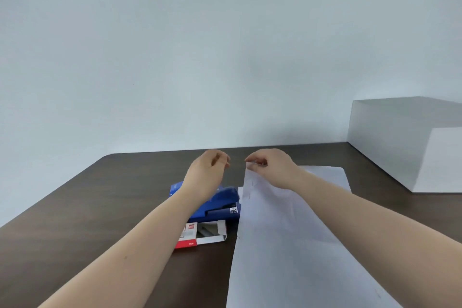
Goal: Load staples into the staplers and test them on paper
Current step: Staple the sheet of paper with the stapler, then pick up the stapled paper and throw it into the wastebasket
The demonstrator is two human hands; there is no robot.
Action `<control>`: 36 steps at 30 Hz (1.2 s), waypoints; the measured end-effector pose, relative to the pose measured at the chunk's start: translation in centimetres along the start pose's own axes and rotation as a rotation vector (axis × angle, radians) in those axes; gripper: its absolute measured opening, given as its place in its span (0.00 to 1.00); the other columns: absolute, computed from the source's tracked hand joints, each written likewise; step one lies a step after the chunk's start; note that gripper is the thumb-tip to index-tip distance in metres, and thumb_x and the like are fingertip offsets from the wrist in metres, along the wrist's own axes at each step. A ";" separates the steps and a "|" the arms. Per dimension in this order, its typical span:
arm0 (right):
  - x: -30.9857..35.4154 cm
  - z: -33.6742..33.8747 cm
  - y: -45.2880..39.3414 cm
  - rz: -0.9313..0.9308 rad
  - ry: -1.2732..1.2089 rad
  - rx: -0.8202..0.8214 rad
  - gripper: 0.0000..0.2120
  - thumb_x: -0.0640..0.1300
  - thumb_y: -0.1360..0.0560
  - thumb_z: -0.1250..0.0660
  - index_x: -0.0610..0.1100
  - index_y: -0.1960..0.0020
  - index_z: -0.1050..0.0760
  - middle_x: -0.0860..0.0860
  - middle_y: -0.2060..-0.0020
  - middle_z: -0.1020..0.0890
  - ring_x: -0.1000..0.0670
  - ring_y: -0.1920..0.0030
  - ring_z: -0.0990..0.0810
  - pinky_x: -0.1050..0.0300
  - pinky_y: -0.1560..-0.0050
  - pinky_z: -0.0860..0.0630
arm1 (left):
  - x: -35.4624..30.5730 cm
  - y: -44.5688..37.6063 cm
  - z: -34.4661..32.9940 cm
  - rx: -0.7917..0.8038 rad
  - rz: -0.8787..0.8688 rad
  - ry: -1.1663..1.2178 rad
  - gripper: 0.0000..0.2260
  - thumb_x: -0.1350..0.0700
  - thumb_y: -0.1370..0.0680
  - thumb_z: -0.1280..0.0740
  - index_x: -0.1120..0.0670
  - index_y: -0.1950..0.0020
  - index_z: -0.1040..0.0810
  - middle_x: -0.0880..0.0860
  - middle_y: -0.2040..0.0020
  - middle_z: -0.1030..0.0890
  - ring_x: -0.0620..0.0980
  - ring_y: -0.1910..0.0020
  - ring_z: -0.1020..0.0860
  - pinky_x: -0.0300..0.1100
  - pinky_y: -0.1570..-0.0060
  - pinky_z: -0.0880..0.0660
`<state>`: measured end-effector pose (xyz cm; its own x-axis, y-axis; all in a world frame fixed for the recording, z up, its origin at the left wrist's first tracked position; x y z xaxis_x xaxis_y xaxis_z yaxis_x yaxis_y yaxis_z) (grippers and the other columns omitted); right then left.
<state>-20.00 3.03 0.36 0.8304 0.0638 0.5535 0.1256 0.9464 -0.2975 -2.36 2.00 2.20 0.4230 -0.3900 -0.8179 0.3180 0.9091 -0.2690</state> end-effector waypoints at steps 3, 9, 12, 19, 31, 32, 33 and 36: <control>0.1 2.6 1.1 -0.003 -0.037 -0.057 0.11 0.51 0.24 0.35 0.51 0.43 0.21 0.54 0.46 0.17 0.51 0.43 0.21 0.45 0.34 0.31 | -0.5 1.4 -0.1 0.054 0.029 0.004 0.09 0.57 0.20 0.41 0.53 0.46 0.22 0.48 0.50 0.17 0.48 0.46 0.21 0.44 0.42 0.25; 1.3 5.1 3.2 0.046 -0.116 -0.085 0.10 0.49 0.25 0.33 0.51 0.45 0.19 0.54 0.47 0.17 0.53 0.44 0.21 0.46 0.33 0.31 | -1.2 4.2 -1.7 0.210 0.068 -0.069 0.14 0.53 0.21 0.37 0.51 0.36 0.24 0.48 0.44 0.18 0.46 0.48 0.20 0.38 0.46 0.26; 2.0 5.2 3.5 0.072 -0.124 -0.079 0.09 0.49 0.25 0.32 0.52 0.46 0.20 0.55 0.46 0.17 0.53 0.44 0.21 0.46 0.33 0.31 | -1.5 4.8 -2.0 0.227 0.080 -0.104 0.14 0.51 0.22 0.36 0.51 0.37 0.23 0.47 0.42 0.19 0.46 0.44 0.22 0.37 0.45 0.29; 4.0 6.7 5.2 0.128 0.066 -0.157 0.14 0.51 0.24 0.35 0.55 0.39 0.24 0.54 0.45 0.22 0.50 0.38 0.29 0.50 0.33 0.36 | -2.5 5.8 -2.0 0.181 0.110 -0.026 0.06 0.52 0.24 0.32 0.52 0.51 0.18 0.48 0.55 0.16 0.48 0.56 0.20 0.42 0.51 0.23; 9.7 5.4 15.6 -0.241 -0.834 0.047 0.31 0.65 0.31 0.33 0.57 0.32 0.36 0.58 0.39 0.25 0.53 0.38 0.27 0.51 0.40 0.27 | -9.4 11.7 0.6 0.013 -0.003 0.421 0.12 0.58 0.22 0.38 0.51 0.54 0.15 0.48 0.54 0.14 0.46 0.54 0.19 0.36 0.56 0.26; 9.8 5.7 15.7 -0.226 -0.934 0.033 0.27 0.60 0.30 0.31 0.54 0.34 0.32 0.57 0.40 0.22 0.53 0.37 0.25 0.51 0.38 0.27 | -10.0 12.4 0.6 0.054 -0.018 0.450 0.12 0.58 0.21 0.39 0.51 0.53 0.15 0.48 0.53 0.14 0.45 0.50 0.19 0.36 0.53 0.27; 9.7 6.2 15.9 -0.210 -1.012 0.023 0.21 0.53 0.28 0.30 0.51 0.37 0.28 0.53 0.41 0.20 0.51 0.39 0.23 0.51 0.38 0.27 | -10.6 13.0 0.6 0.081 -0.036 0.482 0.13 0.57 0.21 0.40 0.51 0.53 0.15 0.47 0.52 0.14 0.43 0.47 0.20 0.35 0.51 0.28; 9.2 8.5 17.3 -0.161 -0.993 -0.080 0.16 0.34 0.30 0.39 0.44 0.45 0.22 0.40 0.47 0.17 0.44 0.49 0.19 0.49 0.47 0.25 | -11.5 14.6 1.1 0.062 -0.065 0.510 0.12 0.53 0.20 0.40 0.49 0.50 0.16 0.43 0.47 0.16 0.38 0.46 0.23 0.33 0.50 0.30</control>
<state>-14.76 22.65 6.91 -0.0229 0.2059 0.9783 0.2627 0.9454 -0.1928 -1.66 19.56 8.24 -0.0615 -0.3108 -0.9485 0.3865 0.8687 -0.3097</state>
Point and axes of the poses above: each hand's wrist, its own y-axis away from the middle knuckle, its own z-axis out of the back of the hand, x = y × z, the point moved 3 cm from there along -y, towards the middle knuckle
